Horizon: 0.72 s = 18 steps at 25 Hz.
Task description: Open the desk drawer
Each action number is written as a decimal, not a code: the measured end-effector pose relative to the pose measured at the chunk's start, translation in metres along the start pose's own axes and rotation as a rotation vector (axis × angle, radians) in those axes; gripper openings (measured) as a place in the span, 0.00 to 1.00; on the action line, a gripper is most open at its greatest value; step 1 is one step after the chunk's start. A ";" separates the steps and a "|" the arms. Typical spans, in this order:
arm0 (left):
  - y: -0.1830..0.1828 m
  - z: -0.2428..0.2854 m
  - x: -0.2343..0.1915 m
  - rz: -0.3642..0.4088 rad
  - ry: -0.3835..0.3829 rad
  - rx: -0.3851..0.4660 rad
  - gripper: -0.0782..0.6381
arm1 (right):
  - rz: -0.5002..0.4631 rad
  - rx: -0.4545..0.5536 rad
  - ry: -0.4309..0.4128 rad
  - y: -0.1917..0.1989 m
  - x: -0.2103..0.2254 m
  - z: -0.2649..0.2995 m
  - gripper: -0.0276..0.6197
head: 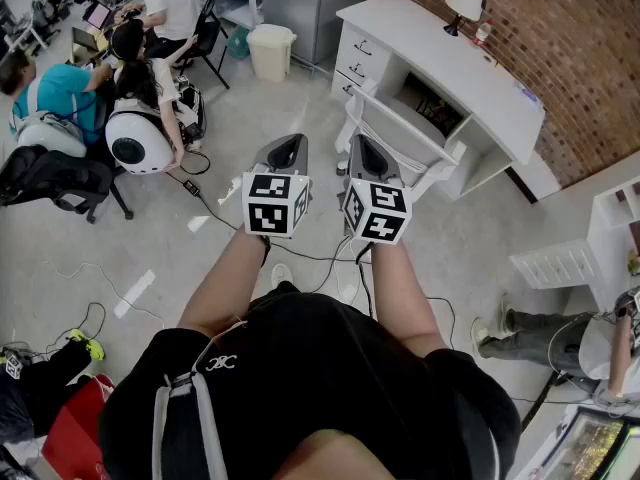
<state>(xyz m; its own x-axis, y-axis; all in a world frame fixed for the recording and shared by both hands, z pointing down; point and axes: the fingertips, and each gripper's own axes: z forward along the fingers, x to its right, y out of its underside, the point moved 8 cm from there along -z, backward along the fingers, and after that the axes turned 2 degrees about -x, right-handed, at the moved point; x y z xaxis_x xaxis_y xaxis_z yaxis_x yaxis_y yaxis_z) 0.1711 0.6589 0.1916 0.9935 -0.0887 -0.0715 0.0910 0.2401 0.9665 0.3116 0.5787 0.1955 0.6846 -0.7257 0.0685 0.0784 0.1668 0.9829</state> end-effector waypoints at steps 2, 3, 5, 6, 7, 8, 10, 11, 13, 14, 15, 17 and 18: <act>0.001 0.002 -0.006 -0.006 -0.003 -0.002 0.11 | -0.002 -0.003 0.002 0.001 -0.002 0.005 0.04; 0.002 0.003 -0.009 -0.008 -0.005 -0.003 0.11 | -0.001 -0.003 0.002 0.002 -0.003 0.008 0.04; 0.002 0.006 -0.014 -0.011 -0.009 -0.004 0.11 | 0.012 0.002 -0.002 0.001 -0.003 0.013 0.04; 0.002 0.008 -0.016 -0.011 -0.010 -0.005 0.11 | 0.020 0.004 -0.004 0.001 -0.003 0.015 0.04; 0.003 0.011 -0.018 -0.010 -0.011 -0.005 0.11 | 0.024 0.005 -0.004 0.001 -0.002 0.018 0.04; 0.003 0.013 -0.020 -0.009 -0.010 -0.006 0.11 | 0.025 0.005 -0.003 0.000 -0.001 0.020 0.04; 0.002 0.019 -0.024 -0.009 -0.008 -0.007 0.11 | 0.018 0.005 0.002 -0.001 0.000 0.026 0.04; 0.001 0.022 -0.027 -0.009 -0.007 -0.006 0.11 | 0.013 0.004 0.005 -0.002 0.000 0.030 0.04; -0.002 0.029 -0.033 -0.010 -0.003 -0.005 0.11 | 0.003 0.000 0.010 -0.004 0.001 0.039 0.04; -0.003 0.033 -0.036 -0.010 0.000 -0.004 0.11 | -0.001 -0.001 0.013 -0.005 0.000 0.043 0.04; -0.004 0.036 -0.039 -0.010 0.004 -0.002 0.11 | -0.005 -0.002 0.015 -0.006 0.000 0.047 0.04; -0.006 0.043 -0.045 -0.008 0.011 0.003 0.11 | -0.015 0.001 0.020 -0.008 -0.001 0.056 0.04; -0.008 0.047 -0.048 -0.007 0.013 0.006 0.11 | -0.020 0.003 0.022 -0.010 -0.002 0.061 0.04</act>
<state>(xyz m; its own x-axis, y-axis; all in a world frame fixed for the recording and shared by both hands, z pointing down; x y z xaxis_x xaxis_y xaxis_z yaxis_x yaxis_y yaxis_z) 0.1192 0.6160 0.1992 0.9936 -0.0775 -0.0819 0.0979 0.2340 0.9673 0.2652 0.5383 0.1963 0.6988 -0.7139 0.0447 0.0905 0.1502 0.9845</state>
